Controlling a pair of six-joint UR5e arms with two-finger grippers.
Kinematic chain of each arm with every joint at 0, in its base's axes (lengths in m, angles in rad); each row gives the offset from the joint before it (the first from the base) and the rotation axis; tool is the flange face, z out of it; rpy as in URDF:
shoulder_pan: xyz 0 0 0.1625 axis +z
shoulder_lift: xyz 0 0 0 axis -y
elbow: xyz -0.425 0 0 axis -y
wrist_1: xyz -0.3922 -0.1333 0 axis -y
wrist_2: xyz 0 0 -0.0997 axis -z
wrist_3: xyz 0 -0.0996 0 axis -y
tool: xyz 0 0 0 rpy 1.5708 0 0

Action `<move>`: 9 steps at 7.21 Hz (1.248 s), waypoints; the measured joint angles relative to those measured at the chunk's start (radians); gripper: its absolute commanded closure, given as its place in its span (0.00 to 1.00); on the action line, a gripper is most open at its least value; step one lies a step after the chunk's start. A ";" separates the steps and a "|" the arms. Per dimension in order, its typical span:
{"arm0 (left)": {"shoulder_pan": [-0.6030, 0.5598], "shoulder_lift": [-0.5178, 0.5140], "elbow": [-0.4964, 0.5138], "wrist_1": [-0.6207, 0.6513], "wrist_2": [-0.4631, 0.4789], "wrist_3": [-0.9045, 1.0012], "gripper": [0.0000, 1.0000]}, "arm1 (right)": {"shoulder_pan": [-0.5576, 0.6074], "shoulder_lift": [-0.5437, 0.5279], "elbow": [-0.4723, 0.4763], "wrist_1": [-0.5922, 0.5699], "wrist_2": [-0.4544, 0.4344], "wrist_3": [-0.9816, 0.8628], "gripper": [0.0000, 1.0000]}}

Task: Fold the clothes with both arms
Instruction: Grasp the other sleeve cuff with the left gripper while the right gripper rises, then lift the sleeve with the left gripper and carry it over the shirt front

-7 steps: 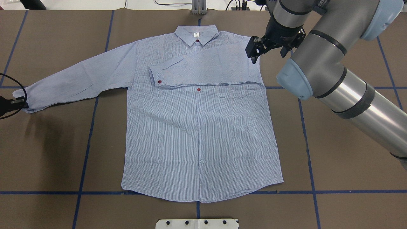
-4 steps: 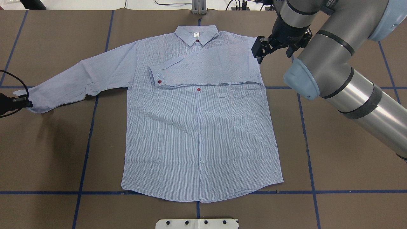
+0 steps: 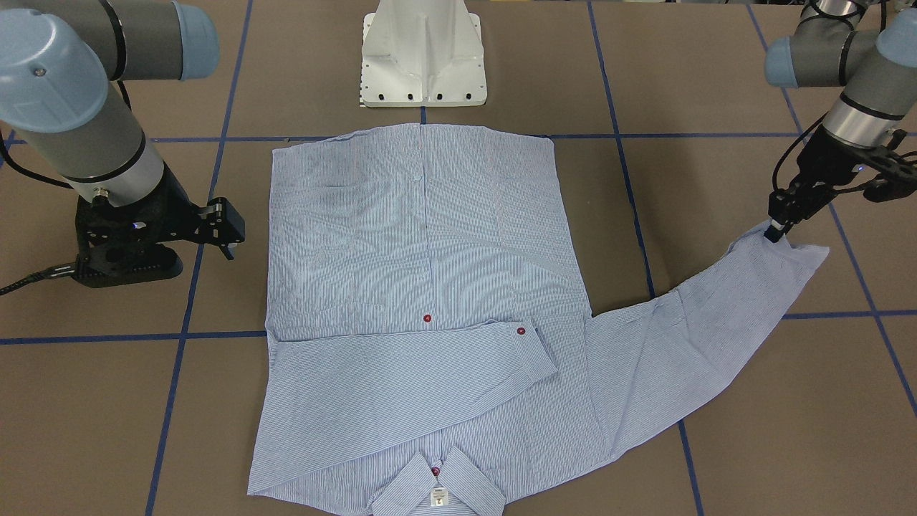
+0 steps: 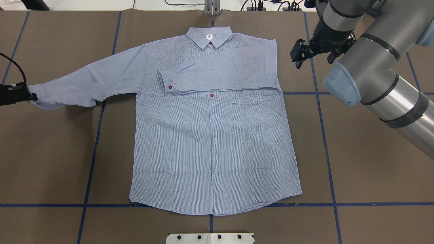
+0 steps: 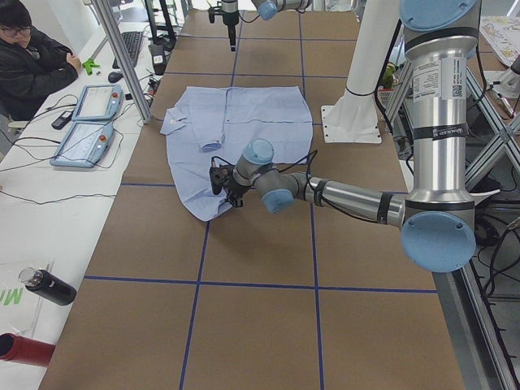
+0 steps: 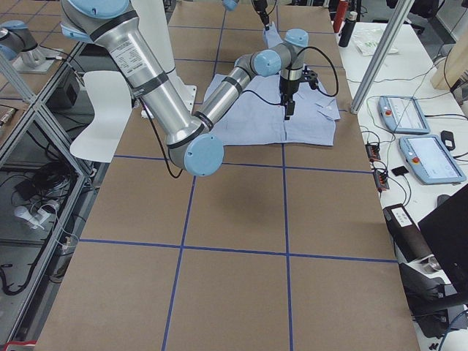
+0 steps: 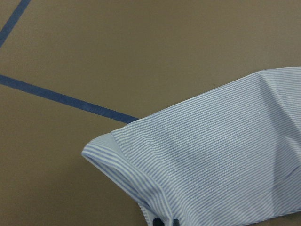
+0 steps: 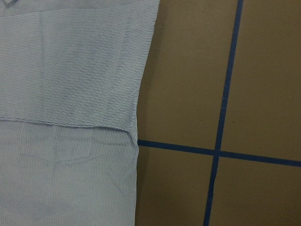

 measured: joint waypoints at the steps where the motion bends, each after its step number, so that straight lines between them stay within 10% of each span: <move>1: -0.026 -0.051 -0.088 0.134 -0.034 0.003 1.00 | 0.018 -0.021 0.000 -0.010 -0.003 -0.012 0.00; 6: -0.060 -0.493 -0.213 0.706 -0.083 -0.005 1.00 | 0.097 -0.215 -0.002 0.120 0.020 -0.271 0.00; 9: -0.025 -0.686 -0.080 0.747 -0.086 -0.071 1.00 | 0.122 -0.315 -0.001 0.269 0.093 -0.282 0.00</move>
